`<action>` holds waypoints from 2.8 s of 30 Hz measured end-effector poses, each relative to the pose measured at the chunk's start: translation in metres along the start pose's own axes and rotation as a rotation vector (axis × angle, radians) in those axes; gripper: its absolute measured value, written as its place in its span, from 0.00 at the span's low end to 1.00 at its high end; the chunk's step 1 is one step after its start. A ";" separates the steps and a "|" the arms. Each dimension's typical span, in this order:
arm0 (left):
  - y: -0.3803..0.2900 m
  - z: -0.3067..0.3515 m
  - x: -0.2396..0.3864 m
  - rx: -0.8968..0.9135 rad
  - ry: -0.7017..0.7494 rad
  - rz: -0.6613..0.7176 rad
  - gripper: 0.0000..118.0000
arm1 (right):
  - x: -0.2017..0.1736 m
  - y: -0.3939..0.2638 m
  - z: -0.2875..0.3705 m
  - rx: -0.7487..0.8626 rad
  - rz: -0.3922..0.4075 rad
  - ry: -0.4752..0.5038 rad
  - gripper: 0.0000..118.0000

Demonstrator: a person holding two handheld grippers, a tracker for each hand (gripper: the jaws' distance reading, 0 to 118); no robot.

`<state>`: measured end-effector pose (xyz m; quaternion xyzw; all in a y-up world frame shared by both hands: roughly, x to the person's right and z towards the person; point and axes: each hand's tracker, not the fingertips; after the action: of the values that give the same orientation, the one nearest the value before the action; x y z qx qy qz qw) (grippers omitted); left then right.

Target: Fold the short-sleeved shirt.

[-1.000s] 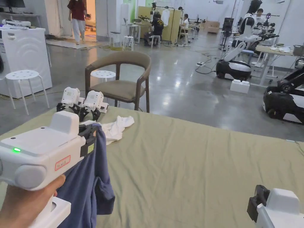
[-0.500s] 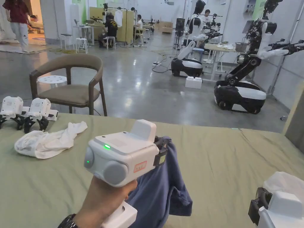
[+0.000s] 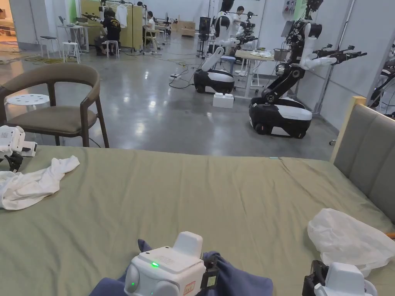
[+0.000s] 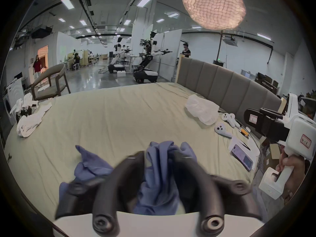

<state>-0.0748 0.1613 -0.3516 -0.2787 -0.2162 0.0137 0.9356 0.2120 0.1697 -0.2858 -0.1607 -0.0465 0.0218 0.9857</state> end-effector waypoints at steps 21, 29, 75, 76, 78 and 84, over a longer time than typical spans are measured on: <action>0.011 0.165 -0.089 0.483 0.600 0.014 0.00 | -0.114 0.084 0.011 0.259 0.021 0.151 0.00; -0.023 0.154 -0.145 0.203 0.519 0.174 0.00 | -0.117 0.079 0.006 0.234 0.038 0.172 0.00; -0.111 0.088 -0.181 -0.254 0.370 0.298 0.00 | -0.024 -0.075 -0.195 -0.661 -0.128 0.252 0.07; -0.107 0.090 -0.181 -0.246 0.374 0.290 0.00 | -0.023 -0.070 -0.190 -0.637 -0.101 0.242 0.07; -0.099 0.096 -0.180 -0.216 0.391 0.275 0.00 | -0.018 -0.054 -0.178 -0.581 -0.064 0.226 0.06; -0.054 0.129 -0.186 -0.066 0.400 0.232 0.00 | -0.002 0.018 -0.132 -0.406 -0.024 0.169 0.06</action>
<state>-0.3018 0.1552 -0.3004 -0.3293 0.0066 0.0587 0.9424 0.2225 0.1447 -0.4162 -0.3566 0.0310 -0.0132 0.9337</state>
